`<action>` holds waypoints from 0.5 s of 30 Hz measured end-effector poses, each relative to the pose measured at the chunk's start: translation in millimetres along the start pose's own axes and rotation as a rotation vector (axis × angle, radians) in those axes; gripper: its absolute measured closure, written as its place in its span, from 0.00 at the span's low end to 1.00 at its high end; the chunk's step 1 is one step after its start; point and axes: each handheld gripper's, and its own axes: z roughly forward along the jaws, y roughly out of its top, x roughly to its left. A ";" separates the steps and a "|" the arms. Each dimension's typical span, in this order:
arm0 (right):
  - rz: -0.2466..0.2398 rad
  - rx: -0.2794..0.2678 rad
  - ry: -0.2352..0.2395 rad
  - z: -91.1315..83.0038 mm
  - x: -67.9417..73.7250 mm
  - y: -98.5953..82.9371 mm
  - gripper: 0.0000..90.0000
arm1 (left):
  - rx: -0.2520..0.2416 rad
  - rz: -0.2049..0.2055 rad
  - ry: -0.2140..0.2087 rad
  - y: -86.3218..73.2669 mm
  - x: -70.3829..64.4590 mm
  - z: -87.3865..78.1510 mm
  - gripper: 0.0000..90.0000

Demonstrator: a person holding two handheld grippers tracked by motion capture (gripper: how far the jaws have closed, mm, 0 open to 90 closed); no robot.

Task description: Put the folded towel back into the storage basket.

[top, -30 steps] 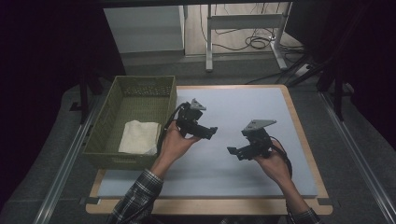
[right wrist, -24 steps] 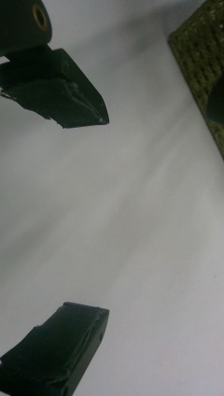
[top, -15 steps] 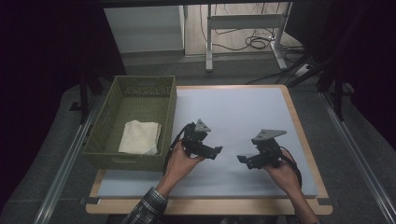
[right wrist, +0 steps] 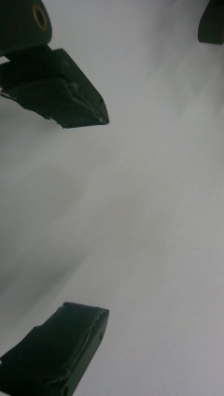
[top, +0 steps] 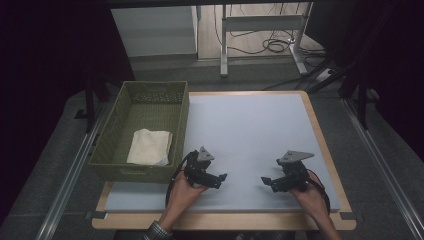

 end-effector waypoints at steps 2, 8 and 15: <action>0.000 0.006 -0.008 1.2 -0.1 -4.9 0.08 | 0.018 0.021 0.018 -4.2 -4.9 2.0 0.05; -0.012 0.030 -0.037 4.0 0.2 -14.2 0.08 | 0.040 0.025 0.024 -15.5 -11.8 9.2 0.04; -0.023 0.044 -0.052 5.8 1.6 -16.3 0.08 | 0.061 0.031 0.039 -16.5 -13.5 12.2 0.04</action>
